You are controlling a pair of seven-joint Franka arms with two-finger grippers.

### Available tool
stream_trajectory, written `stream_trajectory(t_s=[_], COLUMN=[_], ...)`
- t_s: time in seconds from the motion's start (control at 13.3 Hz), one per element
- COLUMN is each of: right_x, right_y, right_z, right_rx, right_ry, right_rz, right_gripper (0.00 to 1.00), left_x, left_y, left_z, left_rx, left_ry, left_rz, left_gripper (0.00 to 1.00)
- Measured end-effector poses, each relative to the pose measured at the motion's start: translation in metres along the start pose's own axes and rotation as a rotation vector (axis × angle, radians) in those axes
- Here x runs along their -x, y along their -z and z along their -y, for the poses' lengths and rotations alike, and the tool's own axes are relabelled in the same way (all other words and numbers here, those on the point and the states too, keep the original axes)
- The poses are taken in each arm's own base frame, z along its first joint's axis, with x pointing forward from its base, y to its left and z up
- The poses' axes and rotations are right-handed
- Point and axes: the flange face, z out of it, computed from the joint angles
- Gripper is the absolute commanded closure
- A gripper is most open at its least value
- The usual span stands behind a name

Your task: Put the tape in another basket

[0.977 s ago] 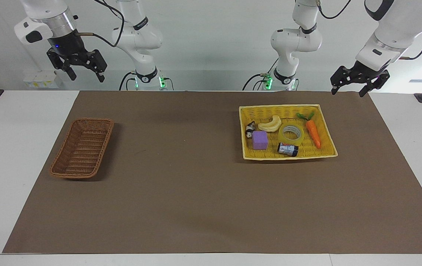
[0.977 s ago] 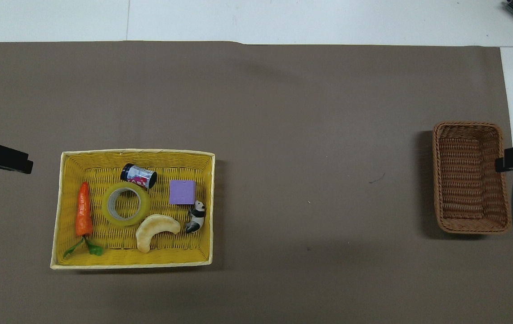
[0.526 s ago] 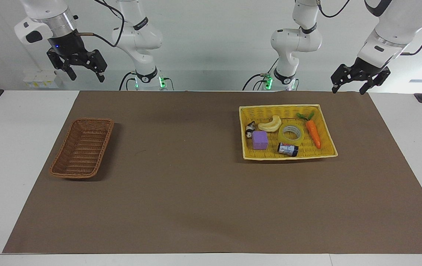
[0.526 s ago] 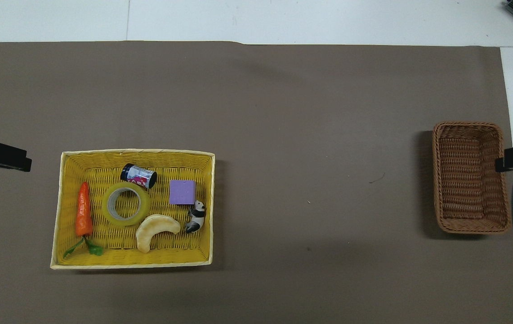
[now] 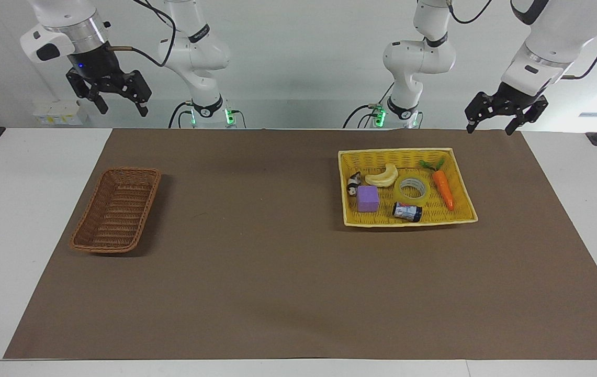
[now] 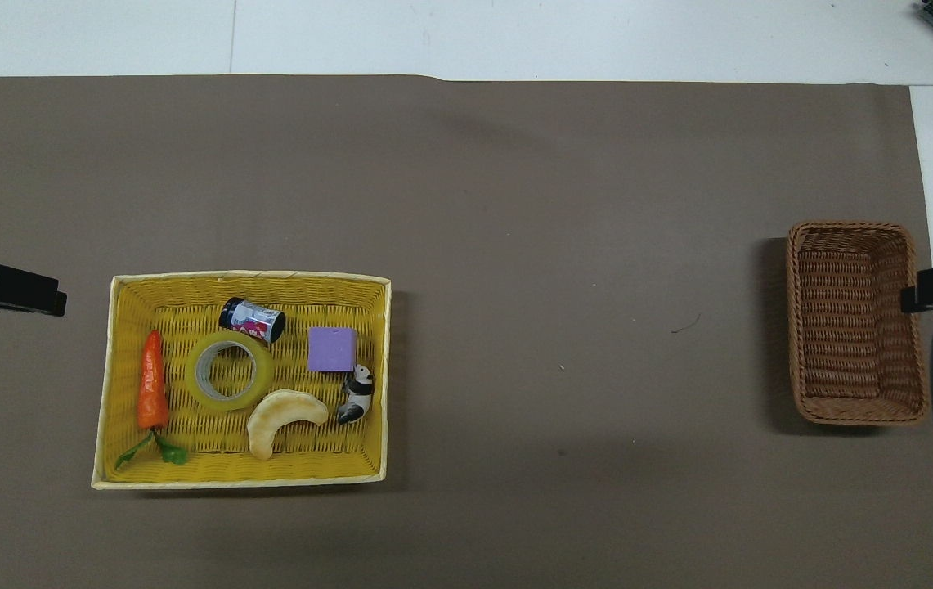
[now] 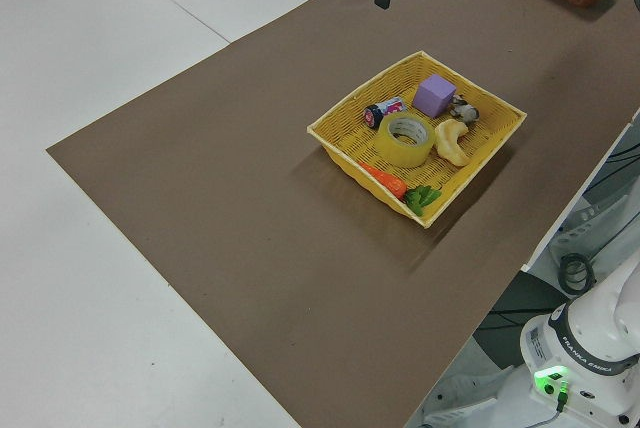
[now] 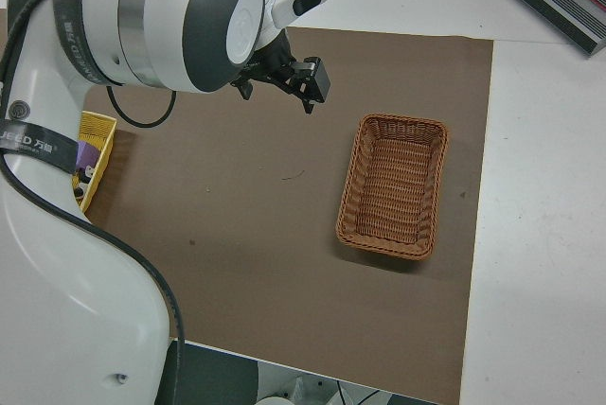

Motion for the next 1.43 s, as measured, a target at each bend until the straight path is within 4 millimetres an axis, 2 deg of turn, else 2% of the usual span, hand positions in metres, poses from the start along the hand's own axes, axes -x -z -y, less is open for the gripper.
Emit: stream_trajectory(t_s=[0.6, 1.43], right_x=[0.000, 0.000], right_y=[0.000, 0.000], right_z=[0.000, 0.000], right_rx=[0.000, 0.000], right_ry=[0.000, 0.000], right_rz=[0.000, 0.000], right_gripper=[0.00, 0.00], left_x=[0.012, 0.011], left_y=[-0.014, -0.014], left_z=[-0.003, -0.008], left_rx=[0.002, 0.007], left_ry=[0.000, 0.000], left_rz=[-0.007, -0.039], left_gripper=[0.00, 0.00])
